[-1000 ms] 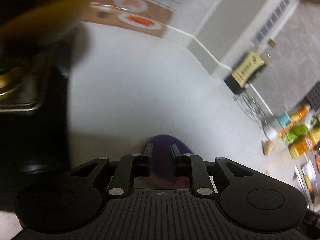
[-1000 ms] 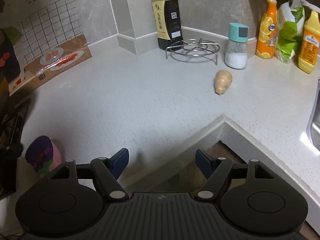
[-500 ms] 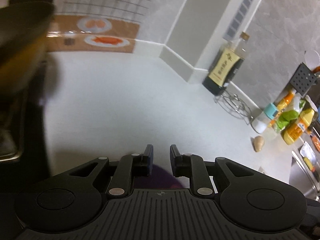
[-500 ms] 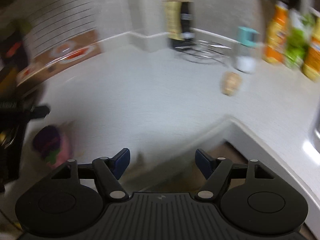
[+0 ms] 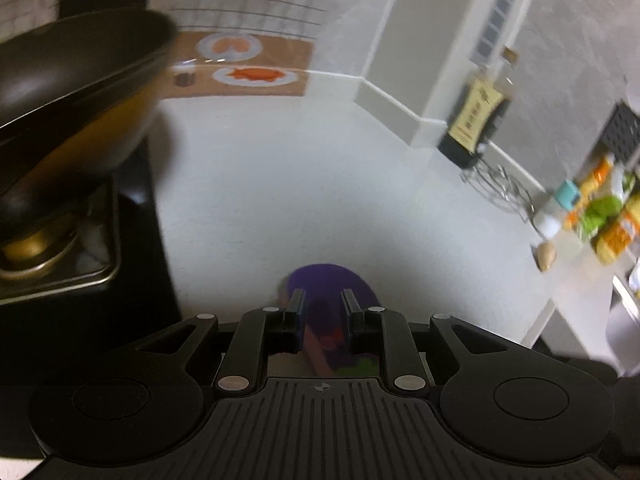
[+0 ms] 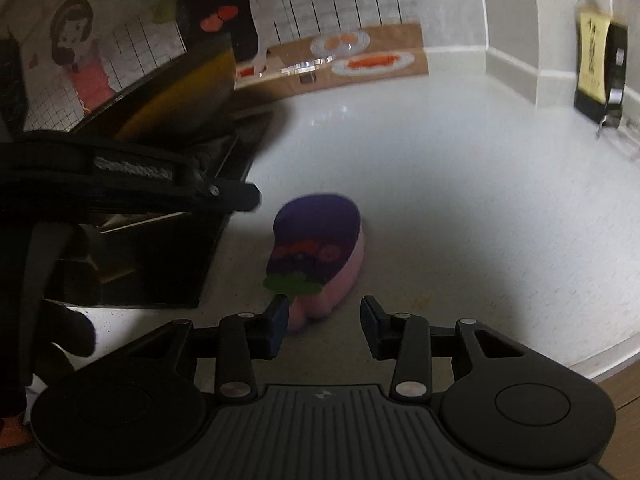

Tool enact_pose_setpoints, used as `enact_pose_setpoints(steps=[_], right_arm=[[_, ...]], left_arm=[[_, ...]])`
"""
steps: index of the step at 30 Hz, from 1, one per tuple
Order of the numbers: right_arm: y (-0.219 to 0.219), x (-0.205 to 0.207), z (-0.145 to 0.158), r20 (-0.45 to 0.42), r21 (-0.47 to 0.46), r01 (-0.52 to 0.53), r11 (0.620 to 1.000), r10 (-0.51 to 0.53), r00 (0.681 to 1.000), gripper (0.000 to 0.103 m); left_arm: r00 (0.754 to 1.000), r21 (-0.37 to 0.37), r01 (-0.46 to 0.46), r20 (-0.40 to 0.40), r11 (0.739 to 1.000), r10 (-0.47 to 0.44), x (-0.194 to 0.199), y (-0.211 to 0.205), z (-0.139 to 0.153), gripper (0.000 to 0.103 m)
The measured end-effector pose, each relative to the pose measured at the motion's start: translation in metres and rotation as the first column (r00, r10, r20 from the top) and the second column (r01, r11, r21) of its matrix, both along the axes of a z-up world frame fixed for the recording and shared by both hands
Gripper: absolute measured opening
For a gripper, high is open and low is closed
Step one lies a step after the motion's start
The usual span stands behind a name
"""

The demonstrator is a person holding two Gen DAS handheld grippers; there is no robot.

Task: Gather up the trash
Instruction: 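Close the left gripper on the purple eggplant sponge and lift it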

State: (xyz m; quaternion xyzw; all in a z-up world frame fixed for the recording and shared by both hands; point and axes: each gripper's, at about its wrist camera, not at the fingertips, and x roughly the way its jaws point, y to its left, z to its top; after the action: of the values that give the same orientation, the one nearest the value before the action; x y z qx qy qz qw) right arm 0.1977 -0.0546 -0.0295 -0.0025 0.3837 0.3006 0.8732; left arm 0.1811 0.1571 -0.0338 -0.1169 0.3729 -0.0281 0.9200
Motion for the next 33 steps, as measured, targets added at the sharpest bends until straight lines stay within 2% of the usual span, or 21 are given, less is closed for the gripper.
enact_pose_setpoints(steps=[3,4,5,7,9,12,15,17,20,23,26,28,31,33], right_arm=[[-0.028,0.005,0.0,0.053,-0.077,0.137,0.988,-0.133,0.99,0.046],[-0.041,0.007,0.0,0.069,-0.098,0.191,0.977,-0.185,0.98,0.048],[-0.053,0.01,-0.002,0.076,-0.111,0.243,0.964,-0.236,0.969,0.052],[-0.081,0.02,-0.006,0.066,-0.127,0.351,0.928,-0.345,0.936,0.053],[-0.105,0.028,-0.009,0.047,-0.143,0.437,0.888,-0.435,0.899,0.053],[-0.136,0.035,-0.01,0.039,-0.158,0.544,0.824,-0.545,0.837,0.053],[-0.156,0.034,-0.009,0.049,-0.152,0.599,0.786,-0.599,0.799,0.056],[-0.161,0.034,-0.009,0.058,-0.153,0.622,0.768,-0.621,0.781,0.058],[-0.165,0.033,-0.009,0.069,-0.167,0.637,0.753,-0.635,0.769,0.059],[-0.167,0.037,-0.006,0.076,-0.188,0.645,0.741,-0.644,0.761,0.059],[-0.163,0.045,-0.001,0.093,-0.202,0.645,0.737,-0.641,0.762,0.06],[-0.159,0.05,0.001,0.108,-0.208,0.643,0.737,-0.636,0.764,0.063],[-0.152,0.055,0.003,0.111,-0.202,0.641,0.741,-0.633,0.766,0.063],[-0.149,0.056,0.003,0.103,-0.192,0.636,0.747,-0.629,0.77,0.063]], left_arm=[[0.997,0.06,0.071,-0.004,0.996,-0.071,0.006,-0.026,-0.006,0.021],[0.995,0.1,0.102,-0.014,0.99,-0.101,0.009,-0.037,-0.009,0.021],[0.992,0.16,0.129,-0.032,0.979,-0.126,0.012,-0.048,-0.013,0.022],[0.986,0.305,0.166,-0.074,0.938,-0.15,0.016,-0.07,-0.024,0.023],[0.985,0.363,0.172,-0.057,0.916,-0.163,0.015,-0.08,-0.026,0.023],[0.985,0.353,0.172,-0.064,0.92,-0.16,0.018,-0.081,-0.027,0.023],[0.984,0.342,0.18,-0.068,0.922,-0.167,0.022,-0.082,-0.028,0.023],[0.982,0.338,0.19,-0.074,0.922,-0.175,0.023,-0.086,-0.028,0.031],[0.977,0.329,0.212,-0.069,0.92,-0.201,0.025,-0.09,-0.029,0.042],[0.975,0.27,0.221,-0.041,0.937,-0.218,0.02,-0.084,-0.026,0.042],[0.98,0.315,0.192,-0.016,0.929,-0.197,0.01,-0.081,-0.021,0.042],[0.985,0.35,0.169,-0.029,0.921,-0.17,0.008,-0.078,-0.022,0.042],[0.985,0.32,0.173,-0.055,0.931,-0.164,0.011,-0.074,-0.027,0.042],[0.983,0.325,0.185,-0.06,0.928,-0.174,0.012,-0.078,-0.028,0.042]])
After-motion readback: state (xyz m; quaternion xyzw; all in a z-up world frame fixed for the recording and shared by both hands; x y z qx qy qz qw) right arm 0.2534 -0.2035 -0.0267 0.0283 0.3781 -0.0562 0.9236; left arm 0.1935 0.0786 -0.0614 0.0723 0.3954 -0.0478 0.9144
